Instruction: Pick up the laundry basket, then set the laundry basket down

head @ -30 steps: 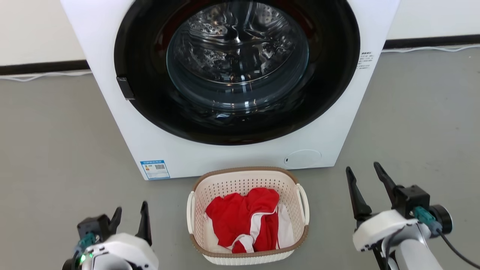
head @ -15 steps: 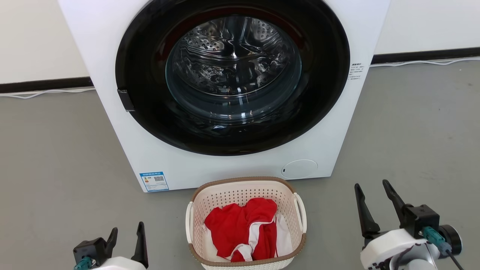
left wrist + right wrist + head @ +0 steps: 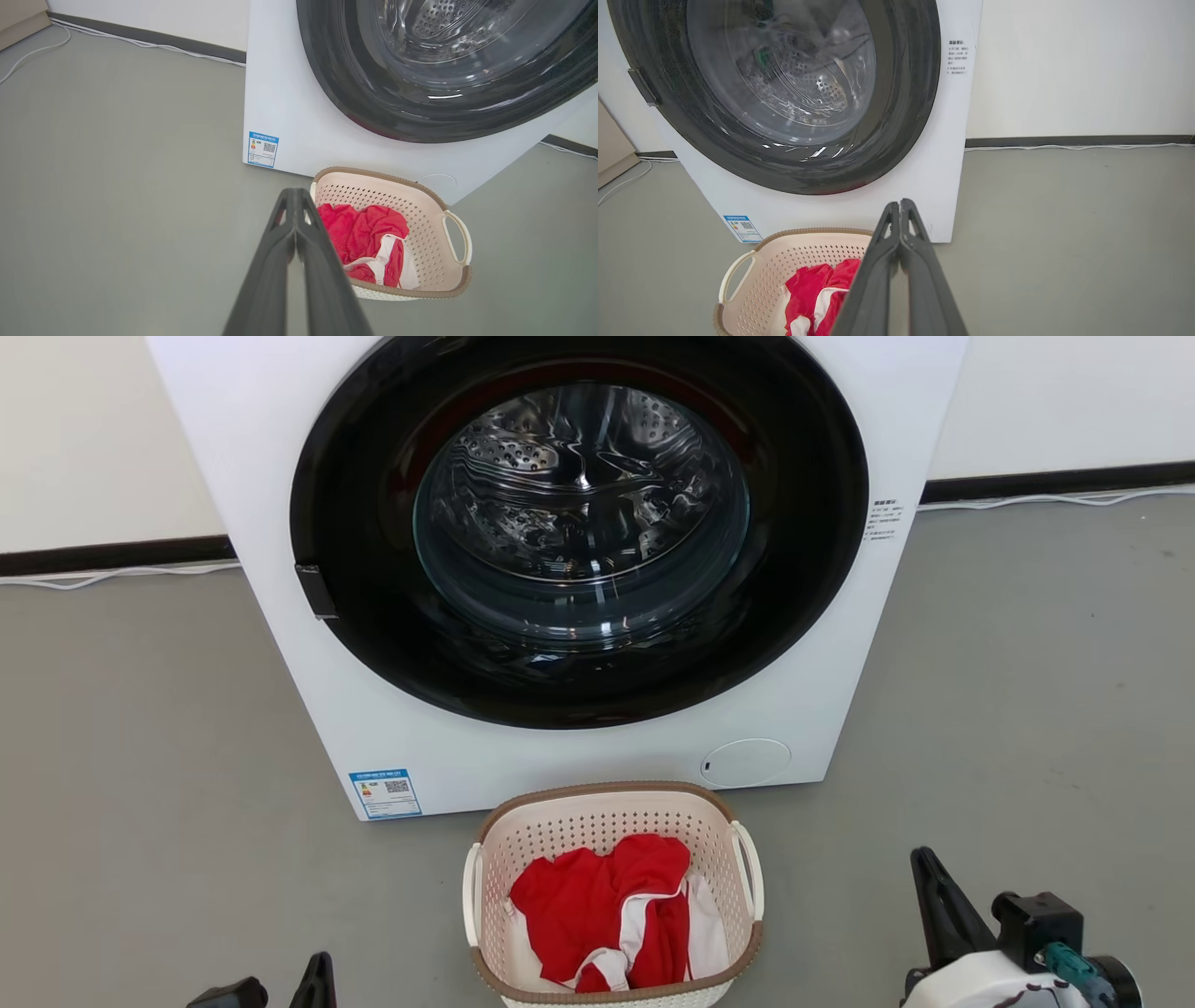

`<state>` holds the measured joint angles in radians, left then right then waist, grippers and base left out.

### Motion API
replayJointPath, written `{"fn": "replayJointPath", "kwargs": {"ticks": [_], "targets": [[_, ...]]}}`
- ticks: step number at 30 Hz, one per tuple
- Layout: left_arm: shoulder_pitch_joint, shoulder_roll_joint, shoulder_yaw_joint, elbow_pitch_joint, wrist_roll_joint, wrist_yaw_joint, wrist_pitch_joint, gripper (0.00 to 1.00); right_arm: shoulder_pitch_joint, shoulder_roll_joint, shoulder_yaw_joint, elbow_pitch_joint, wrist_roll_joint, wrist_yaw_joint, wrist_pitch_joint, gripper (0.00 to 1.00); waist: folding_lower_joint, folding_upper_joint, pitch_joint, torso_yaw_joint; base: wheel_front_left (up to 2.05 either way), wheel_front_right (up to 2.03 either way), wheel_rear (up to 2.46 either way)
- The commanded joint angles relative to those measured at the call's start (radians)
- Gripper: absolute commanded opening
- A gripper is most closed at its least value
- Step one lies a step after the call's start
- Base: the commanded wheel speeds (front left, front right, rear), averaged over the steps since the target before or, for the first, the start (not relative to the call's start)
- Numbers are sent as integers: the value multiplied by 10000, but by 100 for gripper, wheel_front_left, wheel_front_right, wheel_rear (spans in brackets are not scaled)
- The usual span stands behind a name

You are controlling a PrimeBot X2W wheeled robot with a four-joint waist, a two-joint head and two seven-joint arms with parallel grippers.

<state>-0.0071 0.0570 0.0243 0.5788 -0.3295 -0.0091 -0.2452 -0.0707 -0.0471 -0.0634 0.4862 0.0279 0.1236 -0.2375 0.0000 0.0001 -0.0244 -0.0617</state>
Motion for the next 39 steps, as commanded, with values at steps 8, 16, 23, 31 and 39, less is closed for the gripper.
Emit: {"fn": "replayJointPath", "kwargs": {"ticks": [8, 16, 23, 31, 39], "targets": [[-340, 76, 113, -463, -998, -107, 261, 0, -338, -61, -86, -404, 1205, 6, 258, 0, 3, -1, 14, 44, 0, 0, 0], [-375, 66, 146, -684, -1831, -185, 473, 0, -314, -59, -77, -580, 2241, 11, 450, 0, 1, -1, 39, 84, 0, 0, 0], [-407, 59, 184, -838, -2453, -243, 644, 0, -311, -57, -93, -692, 3010, 14, 615, 0, 1, -1, 53, 114, 0, 0, 0], [-454, 48, 238, -1039, -3281, -321, 877, 0, -313, -55, -122, -833, 4036, 19, 843, 0, 1, -1, 70, 154, 0, 0, 0], [-502, 38, 295, -1238, -4105, -399, 1111, 0, -318, -53, -155, -971, 5056, 23, 1073, 0, 1, -1, 88, 195, 0, 0, 0]]}}
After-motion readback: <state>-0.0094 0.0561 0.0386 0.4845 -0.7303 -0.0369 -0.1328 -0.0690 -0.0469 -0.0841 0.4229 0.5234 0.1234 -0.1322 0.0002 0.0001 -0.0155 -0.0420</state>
